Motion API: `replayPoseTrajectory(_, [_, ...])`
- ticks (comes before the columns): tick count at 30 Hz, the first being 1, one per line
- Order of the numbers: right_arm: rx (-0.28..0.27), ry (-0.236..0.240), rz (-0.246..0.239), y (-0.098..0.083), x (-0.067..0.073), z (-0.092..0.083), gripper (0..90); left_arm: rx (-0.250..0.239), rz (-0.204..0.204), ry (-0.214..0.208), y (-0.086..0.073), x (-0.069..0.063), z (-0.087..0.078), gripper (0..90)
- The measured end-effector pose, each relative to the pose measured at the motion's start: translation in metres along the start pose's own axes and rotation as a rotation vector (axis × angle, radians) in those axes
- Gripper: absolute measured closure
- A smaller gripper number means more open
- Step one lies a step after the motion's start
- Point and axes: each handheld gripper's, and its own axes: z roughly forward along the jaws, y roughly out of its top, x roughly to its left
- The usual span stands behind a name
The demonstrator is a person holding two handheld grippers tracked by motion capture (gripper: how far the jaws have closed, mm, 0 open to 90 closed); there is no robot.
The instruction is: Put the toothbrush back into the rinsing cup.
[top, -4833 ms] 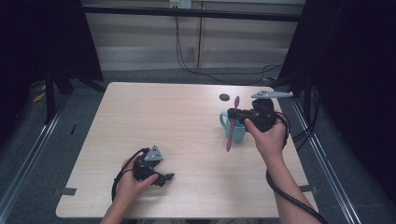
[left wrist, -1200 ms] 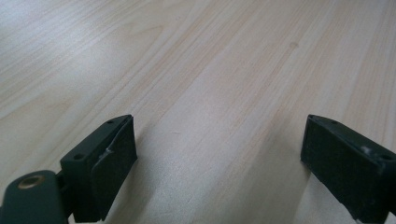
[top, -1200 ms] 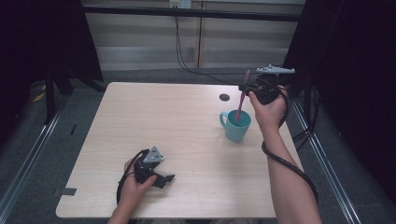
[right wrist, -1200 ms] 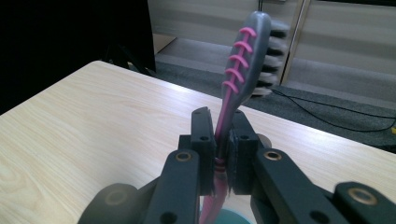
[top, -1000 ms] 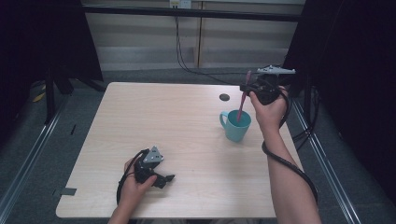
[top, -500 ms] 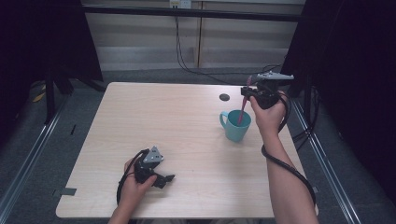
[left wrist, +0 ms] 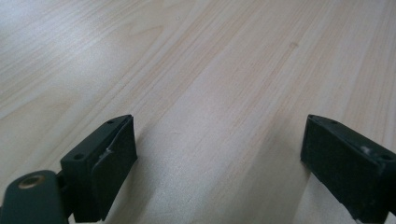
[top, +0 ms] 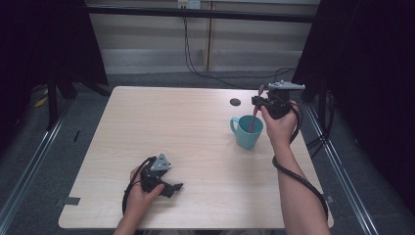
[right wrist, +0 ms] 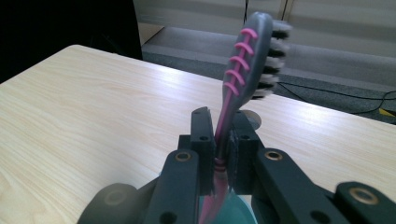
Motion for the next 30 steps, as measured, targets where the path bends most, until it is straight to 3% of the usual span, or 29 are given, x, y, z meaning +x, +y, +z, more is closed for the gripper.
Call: replayPoseTrajectory(30, [0.000, -0.024, 0.028, -0.034, -0.006, 0.003, 82.3, -0.002, 0.001, 0.001, 0.000, -0.001, 0.000, 11.3])
